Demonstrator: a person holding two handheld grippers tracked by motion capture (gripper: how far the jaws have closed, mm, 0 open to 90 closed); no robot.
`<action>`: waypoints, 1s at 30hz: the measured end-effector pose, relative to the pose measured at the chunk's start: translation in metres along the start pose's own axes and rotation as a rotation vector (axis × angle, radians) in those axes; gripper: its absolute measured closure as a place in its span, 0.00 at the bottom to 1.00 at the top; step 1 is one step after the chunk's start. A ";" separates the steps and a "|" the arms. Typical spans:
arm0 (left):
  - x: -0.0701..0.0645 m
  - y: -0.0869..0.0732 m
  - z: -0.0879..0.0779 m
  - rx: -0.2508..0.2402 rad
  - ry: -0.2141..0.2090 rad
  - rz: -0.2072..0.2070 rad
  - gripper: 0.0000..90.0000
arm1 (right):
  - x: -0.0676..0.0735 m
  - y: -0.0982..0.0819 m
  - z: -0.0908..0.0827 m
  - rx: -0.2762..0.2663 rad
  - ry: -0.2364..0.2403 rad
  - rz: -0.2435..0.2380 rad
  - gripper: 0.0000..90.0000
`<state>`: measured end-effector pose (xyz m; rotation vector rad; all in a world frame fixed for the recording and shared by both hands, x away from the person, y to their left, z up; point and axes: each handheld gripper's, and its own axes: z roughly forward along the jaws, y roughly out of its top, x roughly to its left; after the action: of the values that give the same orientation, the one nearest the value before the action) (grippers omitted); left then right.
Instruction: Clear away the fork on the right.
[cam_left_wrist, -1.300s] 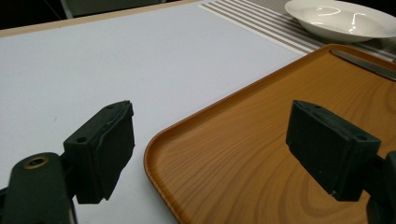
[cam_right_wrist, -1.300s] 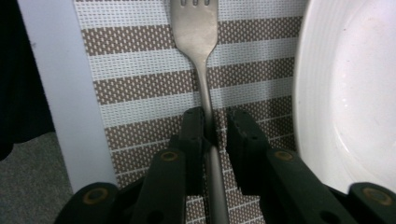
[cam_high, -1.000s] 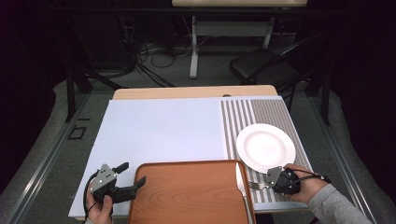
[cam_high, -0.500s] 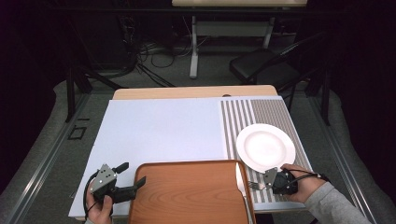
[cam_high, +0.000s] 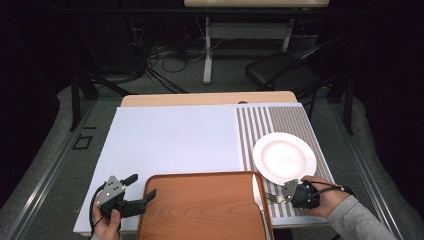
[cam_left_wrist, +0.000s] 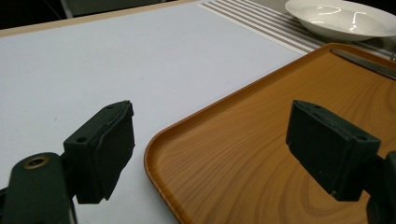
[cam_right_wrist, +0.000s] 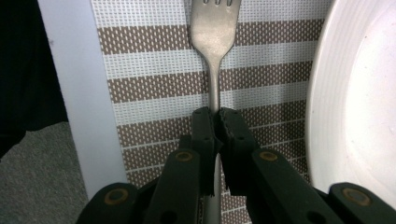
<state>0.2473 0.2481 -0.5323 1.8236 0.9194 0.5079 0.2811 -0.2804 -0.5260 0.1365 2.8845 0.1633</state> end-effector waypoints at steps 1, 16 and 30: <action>0.000 0.000 0.000 0.000 0.000 0.000 0.17 | 0.000 0.000 0.000 -0.006 -0.002 0.008 0.94; 0.000 0.000 0.000 0.000 0.000 -0.003 0.17 | -0.003 0.000 -0.017 -0.081 -0.016 0.151 0.95; 0.001 0.000 0.000 -0.001 0.000 -0.006 0.17 | -0.008 0.010 -0.036 -0.165 -0.042 0.387 0.95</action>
<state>0.2476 0.2486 -0.5325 1.8194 0.9247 0.5042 0.2809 -0.2747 -0.4880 0.6574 2.7561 0.4599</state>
